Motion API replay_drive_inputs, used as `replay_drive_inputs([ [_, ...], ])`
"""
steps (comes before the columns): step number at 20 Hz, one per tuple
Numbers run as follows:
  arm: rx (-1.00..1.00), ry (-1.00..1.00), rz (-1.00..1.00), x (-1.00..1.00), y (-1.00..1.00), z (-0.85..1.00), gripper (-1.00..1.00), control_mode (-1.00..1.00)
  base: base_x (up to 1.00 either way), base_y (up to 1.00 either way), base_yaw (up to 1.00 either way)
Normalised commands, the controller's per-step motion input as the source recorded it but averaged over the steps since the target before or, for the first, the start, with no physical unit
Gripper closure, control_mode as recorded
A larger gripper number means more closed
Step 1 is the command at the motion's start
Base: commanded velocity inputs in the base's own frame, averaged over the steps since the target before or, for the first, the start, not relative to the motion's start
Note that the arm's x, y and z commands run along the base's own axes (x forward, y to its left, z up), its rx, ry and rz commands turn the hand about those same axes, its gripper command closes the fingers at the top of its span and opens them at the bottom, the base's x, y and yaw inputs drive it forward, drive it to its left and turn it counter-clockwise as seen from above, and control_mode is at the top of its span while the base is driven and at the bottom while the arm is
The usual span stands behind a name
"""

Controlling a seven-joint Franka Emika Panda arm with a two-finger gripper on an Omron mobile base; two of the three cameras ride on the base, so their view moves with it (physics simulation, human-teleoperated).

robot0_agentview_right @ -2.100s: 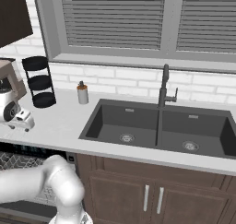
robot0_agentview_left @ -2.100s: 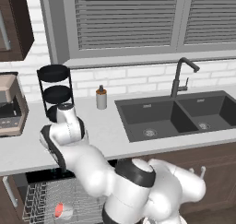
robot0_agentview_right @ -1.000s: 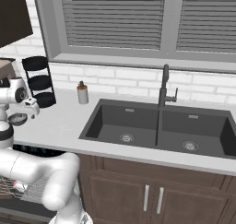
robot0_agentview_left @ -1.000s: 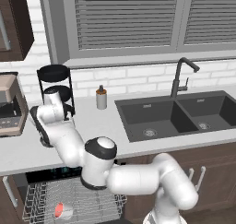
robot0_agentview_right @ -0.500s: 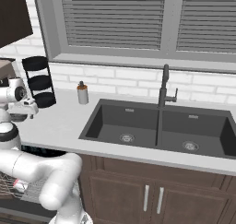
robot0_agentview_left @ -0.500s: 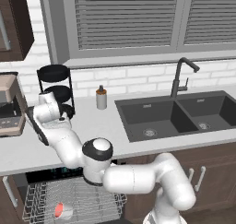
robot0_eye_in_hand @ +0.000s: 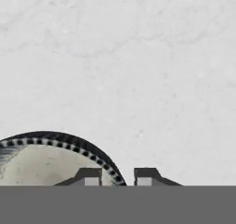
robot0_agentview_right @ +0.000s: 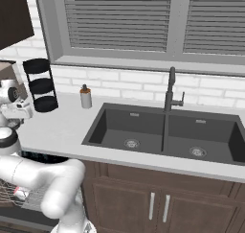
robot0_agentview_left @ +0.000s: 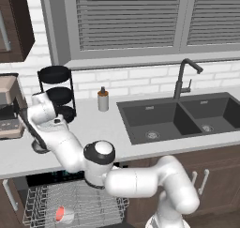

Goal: Pick up the cup and bowl from the counter, place them in the dishwasher, and close the dishwasher door.

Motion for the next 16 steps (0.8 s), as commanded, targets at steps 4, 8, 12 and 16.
replay_drive_inputs([
  [4, -0.12, -0.11, -0.09, -0.89, -0.05, 0.05, 1.0, -1.0, 0.0, 0.0, 0.0],
  [8, -0.17, -0.23, -0.04, -1.0, -0.33, 0.12, 1.0, -1.0, 0.0, 0.0, 0.0],
  [12, -0.24, -0.21, -0.03, -1.0, -0.31, 0.08, 1.0, -1.0, 0.0, 0.0, 0.0],
  [16, -0.26, -0.18, -0.03, -1.0, -0.07, 0.05, 1.0, -1.0, 0.0, 0.0, 0.0],
])
